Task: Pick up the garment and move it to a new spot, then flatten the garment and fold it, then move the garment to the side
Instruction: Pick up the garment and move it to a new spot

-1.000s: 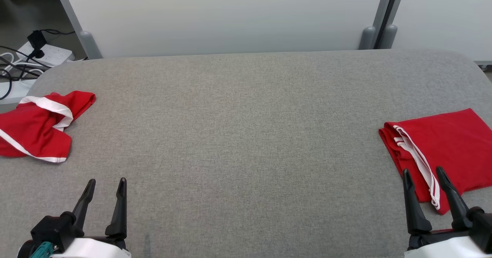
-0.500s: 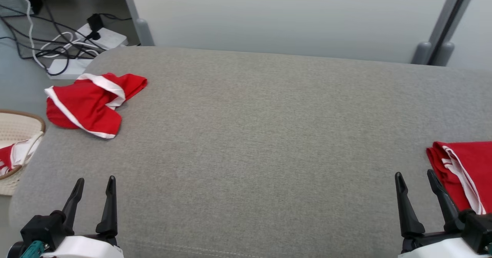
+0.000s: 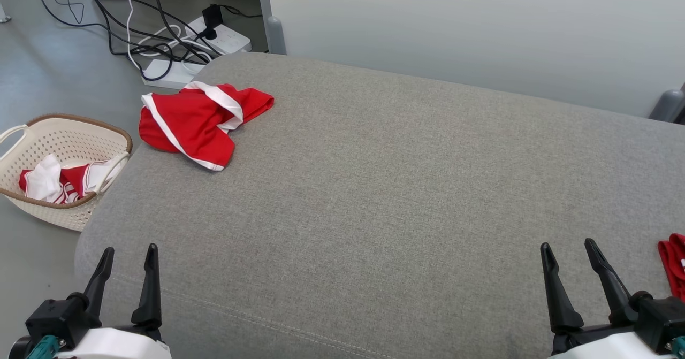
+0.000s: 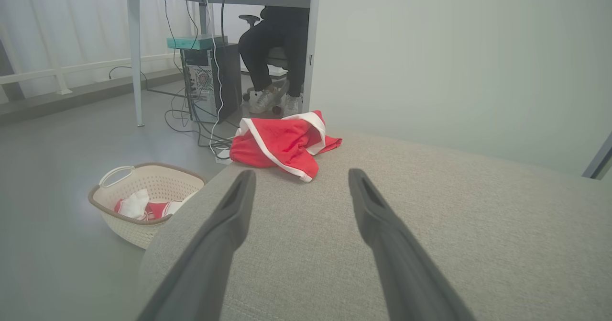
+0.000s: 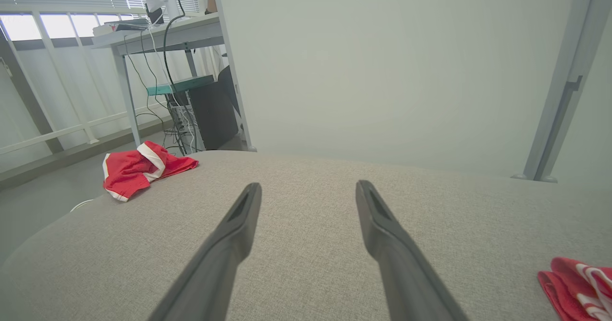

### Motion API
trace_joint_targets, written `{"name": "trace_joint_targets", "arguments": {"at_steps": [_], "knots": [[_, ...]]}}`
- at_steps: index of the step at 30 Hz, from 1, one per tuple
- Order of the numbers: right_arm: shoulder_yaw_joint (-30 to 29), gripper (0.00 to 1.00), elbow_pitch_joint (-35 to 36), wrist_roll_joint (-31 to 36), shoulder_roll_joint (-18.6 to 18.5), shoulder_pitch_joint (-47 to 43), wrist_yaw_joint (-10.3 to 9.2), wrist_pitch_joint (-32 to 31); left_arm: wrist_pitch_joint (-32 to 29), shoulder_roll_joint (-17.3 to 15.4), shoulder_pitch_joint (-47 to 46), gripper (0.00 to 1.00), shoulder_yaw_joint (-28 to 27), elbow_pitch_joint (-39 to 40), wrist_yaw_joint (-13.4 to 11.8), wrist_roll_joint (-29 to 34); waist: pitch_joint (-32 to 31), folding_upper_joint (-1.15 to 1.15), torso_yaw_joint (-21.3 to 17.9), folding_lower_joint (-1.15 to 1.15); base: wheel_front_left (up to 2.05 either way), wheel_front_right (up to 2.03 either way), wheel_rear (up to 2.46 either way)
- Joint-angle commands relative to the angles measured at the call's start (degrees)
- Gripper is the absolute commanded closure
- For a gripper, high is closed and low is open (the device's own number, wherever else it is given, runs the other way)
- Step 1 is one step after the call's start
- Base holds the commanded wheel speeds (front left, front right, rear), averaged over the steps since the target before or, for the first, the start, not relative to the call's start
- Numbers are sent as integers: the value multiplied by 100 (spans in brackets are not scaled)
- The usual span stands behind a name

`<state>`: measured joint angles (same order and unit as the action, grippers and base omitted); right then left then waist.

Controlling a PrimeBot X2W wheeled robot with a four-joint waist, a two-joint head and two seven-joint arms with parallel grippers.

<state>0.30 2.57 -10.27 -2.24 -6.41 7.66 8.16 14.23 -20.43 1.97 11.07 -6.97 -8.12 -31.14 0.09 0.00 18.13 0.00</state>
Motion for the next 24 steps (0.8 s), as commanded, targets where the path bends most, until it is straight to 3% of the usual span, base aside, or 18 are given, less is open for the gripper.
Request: {"name": "trace_joint_targets", "arguments": {"at_steps": [1, 11, 18, 24], "knots": [[129, 0, 92, -41, -64, 167, -17, 36, 73, -89, -245, 0, -248, 106, -2, 70, -14, 0, 18, 0, 0, 0, 0], [156, 0, 89, -43, -64, 159, -17, 14, 26, -152, -730, 0, -197, 208, 172, 85, -29, 0, 30, 0, 0, 0, 0], [305, 0, 182, 37, -64, 347, -17, -52, -549, -921, -2411, 0, -444, 465, 515, 112, 233, 0, -230, 0, 0, 0, 0], [338, 0, 304, 118, -64, 518, -17, -56, -1557, -1505, -3812, 0, -554, -824, 1114, -393, 787, 0, -709, 0, 0, 0, 0]]}}
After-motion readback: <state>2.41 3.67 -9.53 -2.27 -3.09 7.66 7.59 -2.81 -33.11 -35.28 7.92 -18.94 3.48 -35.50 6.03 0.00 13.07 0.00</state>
